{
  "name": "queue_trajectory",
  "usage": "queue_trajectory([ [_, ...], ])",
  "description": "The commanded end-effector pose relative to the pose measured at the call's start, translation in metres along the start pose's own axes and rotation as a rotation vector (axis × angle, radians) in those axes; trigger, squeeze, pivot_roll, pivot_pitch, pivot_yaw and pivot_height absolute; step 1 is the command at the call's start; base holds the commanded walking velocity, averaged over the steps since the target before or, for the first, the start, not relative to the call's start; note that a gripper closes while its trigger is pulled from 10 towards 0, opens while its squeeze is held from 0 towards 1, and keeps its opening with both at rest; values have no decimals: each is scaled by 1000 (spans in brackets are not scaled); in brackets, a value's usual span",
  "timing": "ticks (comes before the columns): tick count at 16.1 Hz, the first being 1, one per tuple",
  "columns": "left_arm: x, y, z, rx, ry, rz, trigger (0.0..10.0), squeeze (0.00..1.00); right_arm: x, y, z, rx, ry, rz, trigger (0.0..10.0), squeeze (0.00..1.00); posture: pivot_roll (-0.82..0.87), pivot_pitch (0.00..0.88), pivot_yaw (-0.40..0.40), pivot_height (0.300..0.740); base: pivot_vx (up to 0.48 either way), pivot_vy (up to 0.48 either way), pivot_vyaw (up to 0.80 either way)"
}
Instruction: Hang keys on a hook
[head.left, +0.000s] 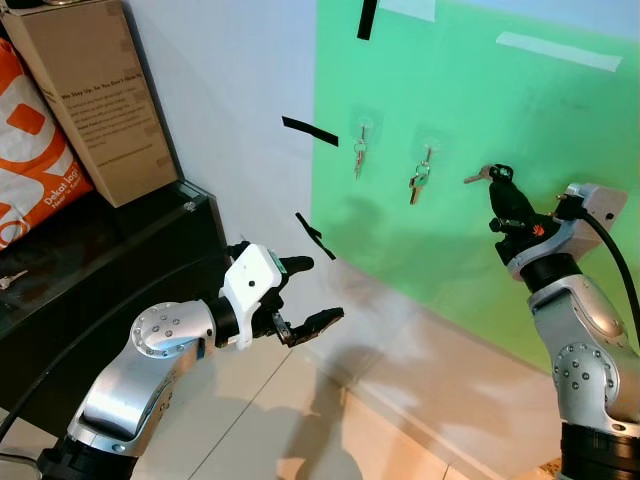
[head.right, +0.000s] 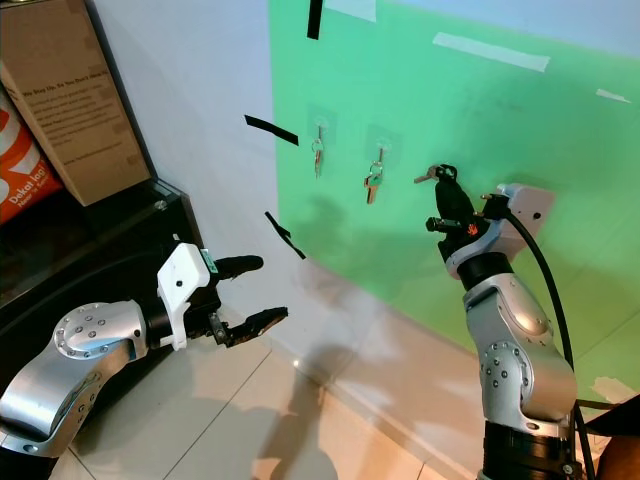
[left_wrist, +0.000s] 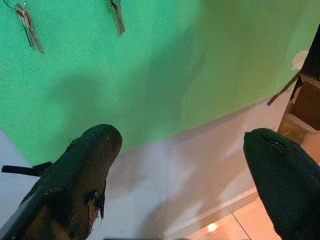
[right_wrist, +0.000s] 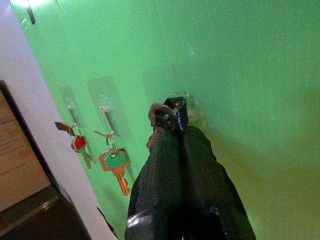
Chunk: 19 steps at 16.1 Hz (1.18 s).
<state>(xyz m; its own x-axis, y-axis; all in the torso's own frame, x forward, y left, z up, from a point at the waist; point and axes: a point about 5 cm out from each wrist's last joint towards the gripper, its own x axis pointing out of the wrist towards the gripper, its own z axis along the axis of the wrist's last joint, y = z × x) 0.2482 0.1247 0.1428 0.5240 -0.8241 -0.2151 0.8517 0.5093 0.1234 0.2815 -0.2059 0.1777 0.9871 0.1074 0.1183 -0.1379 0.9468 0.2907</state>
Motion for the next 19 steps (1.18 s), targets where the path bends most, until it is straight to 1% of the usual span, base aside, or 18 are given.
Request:
queue_trajectory([
  [1,2,2,4,26,6,-10,10000,0,-2,-1,-6,18,29,0,10000,0,11,0,-5,740,0,0,0],
  [2,2,2,4,26,5,-10,10000,0,0,2,1,24,-8,15,10000,0,11,0,-5,740,0,0,0],
  [3,2,2,4,26,5,-10,10000,0,1,3,4,25,-22,18,10000,0,11,0,-5,740,0,0,0],
  [5,2,2,4,26,4,-8,10000,0,5,3,9,16,-37,10,10000,0,10,0,-4,740,0,0,0],
  [7,2,2,4,26,4,-8,10000,0,13,5,15,20,-69,11,10000,0,12,0,-7,740,0,0,0],
  [9,2,2,4,25,4,-4,10000,0,14,7,16,22,-70,22,10000,0,12,0,-7,740,0,0,0],
  [11,1,1,3,24,5,-2,10000,0,12,9,11,32,-50,35,10000,0,20,0,-14,740,0,0,0],
  [15,1,2,3,24,6,-4,10000,0,10,9,5,60,-34,25,10000,0,17,0,-11,740,0,0,0],
  [19,2,1,3,26,9,-10,10000,0,4,2,-15,109,37,-16,10000,0,14,0,-6,740,0,0,0],
])
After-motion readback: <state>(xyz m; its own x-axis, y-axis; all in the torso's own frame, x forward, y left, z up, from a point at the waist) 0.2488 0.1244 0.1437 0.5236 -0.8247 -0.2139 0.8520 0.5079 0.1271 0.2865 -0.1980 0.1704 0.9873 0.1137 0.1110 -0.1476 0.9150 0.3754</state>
